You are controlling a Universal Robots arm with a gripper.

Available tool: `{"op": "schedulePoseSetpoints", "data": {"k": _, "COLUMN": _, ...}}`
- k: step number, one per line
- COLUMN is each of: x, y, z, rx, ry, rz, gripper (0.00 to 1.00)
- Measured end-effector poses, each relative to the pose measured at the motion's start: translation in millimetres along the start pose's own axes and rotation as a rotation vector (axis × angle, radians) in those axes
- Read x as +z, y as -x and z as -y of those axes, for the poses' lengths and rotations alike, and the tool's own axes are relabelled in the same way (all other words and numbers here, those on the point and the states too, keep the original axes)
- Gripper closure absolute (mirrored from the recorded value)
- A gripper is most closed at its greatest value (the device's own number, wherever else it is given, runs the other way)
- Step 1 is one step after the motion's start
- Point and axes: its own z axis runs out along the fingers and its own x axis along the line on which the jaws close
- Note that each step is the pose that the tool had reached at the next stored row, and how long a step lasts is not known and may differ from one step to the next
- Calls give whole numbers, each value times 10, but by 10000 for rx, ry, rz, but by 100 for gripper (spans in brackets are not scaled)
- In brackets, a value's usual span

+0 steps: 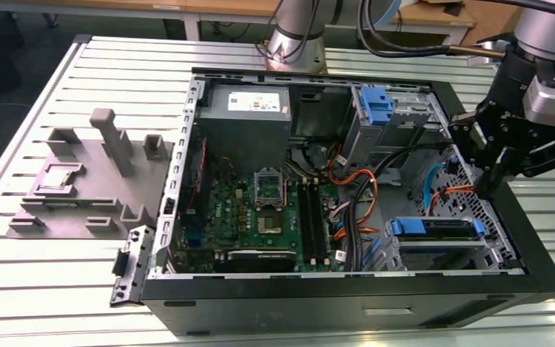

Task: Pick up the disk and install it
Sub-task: 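Insert the first disk wire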

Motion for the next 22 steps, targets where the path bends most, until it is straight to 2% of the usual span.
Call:
{"op": "schedulePoseSetpoints", "data": {"k": 4, "x": -28, "y": 4, "z": -8, "rx": 1, "ry": 1, "rz": 0, "gripper": 83}}
{"op": "schedulePoseSetpoints", "data": {"k": 9, "x": -37, "y": 47, "z": -44, "rx": 0, "ry": 2, "rz": -1, "gripper": 83}}
{"op": "schedulePoseSetpoints", "data": {"k": 12, "x": -37, "y": 50, "z": -50, "rx": 86, "ry": 19, "rz": 6, "gripper": 83}}
{"op": "schedulePoseSetpoints", "data": {"k": 22, "x": -37, "y": 50, "z": -50, "rx": 1792, "ry": 357, "rz": 157, "gripper": 83}}
